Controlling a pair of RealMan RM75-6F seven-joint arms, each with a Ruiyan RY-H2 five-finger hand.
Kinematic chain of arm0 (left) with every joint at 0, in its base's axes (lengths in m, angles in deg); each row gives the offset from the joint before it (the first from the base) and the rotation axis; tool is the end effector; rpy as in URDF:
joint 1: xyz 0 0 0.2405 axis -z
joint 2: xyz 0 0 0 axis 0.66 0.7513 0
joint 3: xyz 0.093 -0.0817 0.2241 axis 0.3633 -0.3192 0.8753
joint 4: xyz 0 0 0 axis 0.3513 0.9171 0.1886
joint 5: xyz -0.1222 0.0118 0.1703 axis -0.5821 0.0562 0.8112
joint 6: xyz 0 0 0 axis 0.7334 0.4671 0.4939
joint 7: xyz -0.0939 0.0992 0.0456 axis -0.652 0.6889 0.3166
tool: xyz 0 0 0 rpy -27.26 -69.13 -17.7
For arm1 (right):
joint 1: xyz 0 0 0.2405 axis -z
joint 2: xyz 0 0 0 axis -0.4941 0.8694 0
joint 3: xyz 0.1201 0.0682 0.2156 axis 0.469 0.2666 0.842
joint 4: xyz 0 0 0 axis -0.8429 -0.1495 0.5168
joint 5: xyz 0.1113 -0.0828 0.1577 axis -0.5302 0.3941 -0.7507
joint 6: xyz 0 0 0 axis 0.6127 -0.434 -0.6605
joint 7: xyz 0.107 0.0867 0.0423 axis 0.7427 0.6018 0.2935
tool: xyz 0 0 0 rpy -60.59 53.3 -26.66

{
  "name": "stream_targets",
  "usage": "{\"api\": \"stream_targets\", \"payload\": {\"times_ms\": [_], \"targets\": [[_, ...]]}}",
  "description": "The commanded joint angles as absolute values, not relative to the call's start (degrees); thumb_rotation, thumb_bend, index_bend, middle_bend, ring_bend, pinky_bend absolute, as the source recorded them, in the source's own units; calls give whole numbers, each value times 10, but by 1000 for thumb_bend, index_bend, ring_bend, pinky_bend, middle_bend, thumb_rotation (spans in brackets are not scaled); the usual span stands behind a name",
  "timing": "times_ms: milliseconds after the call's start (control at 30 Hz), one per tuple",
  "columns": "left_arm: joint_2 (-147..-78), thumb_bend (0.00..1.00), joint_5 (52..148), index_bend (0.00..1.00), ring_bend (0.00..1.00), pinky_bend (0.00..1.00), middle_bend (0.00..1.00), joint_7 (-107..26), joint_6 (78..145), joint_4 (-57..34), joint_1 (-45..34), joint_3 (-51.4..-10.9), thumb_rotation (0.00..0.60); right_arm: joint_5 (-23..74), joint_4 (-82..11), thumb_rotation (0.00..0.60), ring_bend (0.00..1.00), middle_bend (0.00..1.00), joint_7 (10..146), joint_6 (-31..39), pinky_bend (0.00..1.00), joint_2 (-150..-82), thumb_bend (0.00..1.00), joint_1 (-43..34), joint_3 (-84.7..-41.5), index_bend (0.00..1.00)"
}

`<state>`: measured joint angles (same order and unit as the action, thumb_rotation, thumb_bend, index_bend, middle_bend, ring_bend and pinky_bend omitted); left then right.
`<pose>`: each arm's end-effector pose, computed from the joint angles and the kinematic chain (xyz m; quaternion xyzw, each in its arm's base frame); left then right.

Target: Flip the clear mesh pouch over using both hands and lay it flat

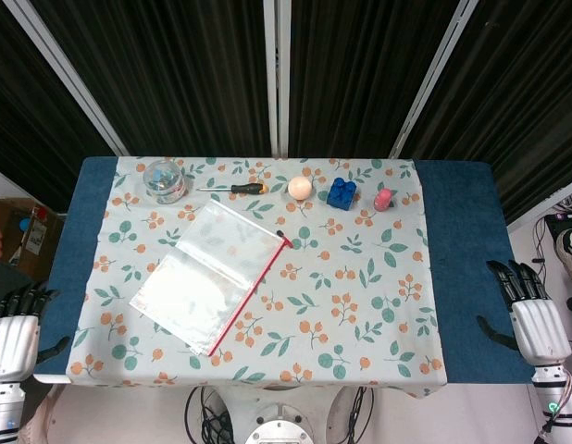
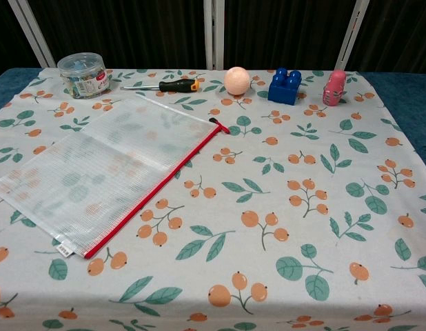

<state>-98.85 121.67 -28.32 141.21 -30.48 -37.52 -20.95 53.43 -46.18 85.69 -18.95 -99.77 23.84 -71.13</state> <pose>-0.3126 0.1564 0.1389 -0.5880 -0.3471 -0.3432 0.6449 -0.3155 -0.1848 0.1509 0.6015 -0.3860 0.4373 0.5459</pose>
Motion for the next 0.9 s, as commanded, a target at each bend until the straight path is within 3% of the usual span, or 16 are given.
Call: {"api": "stream_targets", "payload": {"times_ms": [33,267,433,667,900], "targets": [[-999,89,1225,247,129,162,154,-289,1415,-290,-384,-210,600,534,-468,600,0,103,869,-181,0,-994,176,234,-711,0],[-996,89,1224,247,129,162,154,-283,1391,-301,-383,-213,600,541,-469,600,0,103,867,-183,0,-990,176,233,-714,0],[-991,89,1254,290,129,163,173,-285,1352,-334,-333,-244,600,548,-474,600,0,103,866,-195,0,-985,176,235,-712,0],[-1003,184,1270,355,149,165,228,-320,1177,-369,-183,-304,600,571,-496,600,0,103,843,-195,0,-973,176,225,-714,0],[-1105,336,1159,322,185,169,249,-233,989,-280,-21,-378,600,577,-514,600,0,102,824,-186,0,-971,176,217,-715,0]]}}
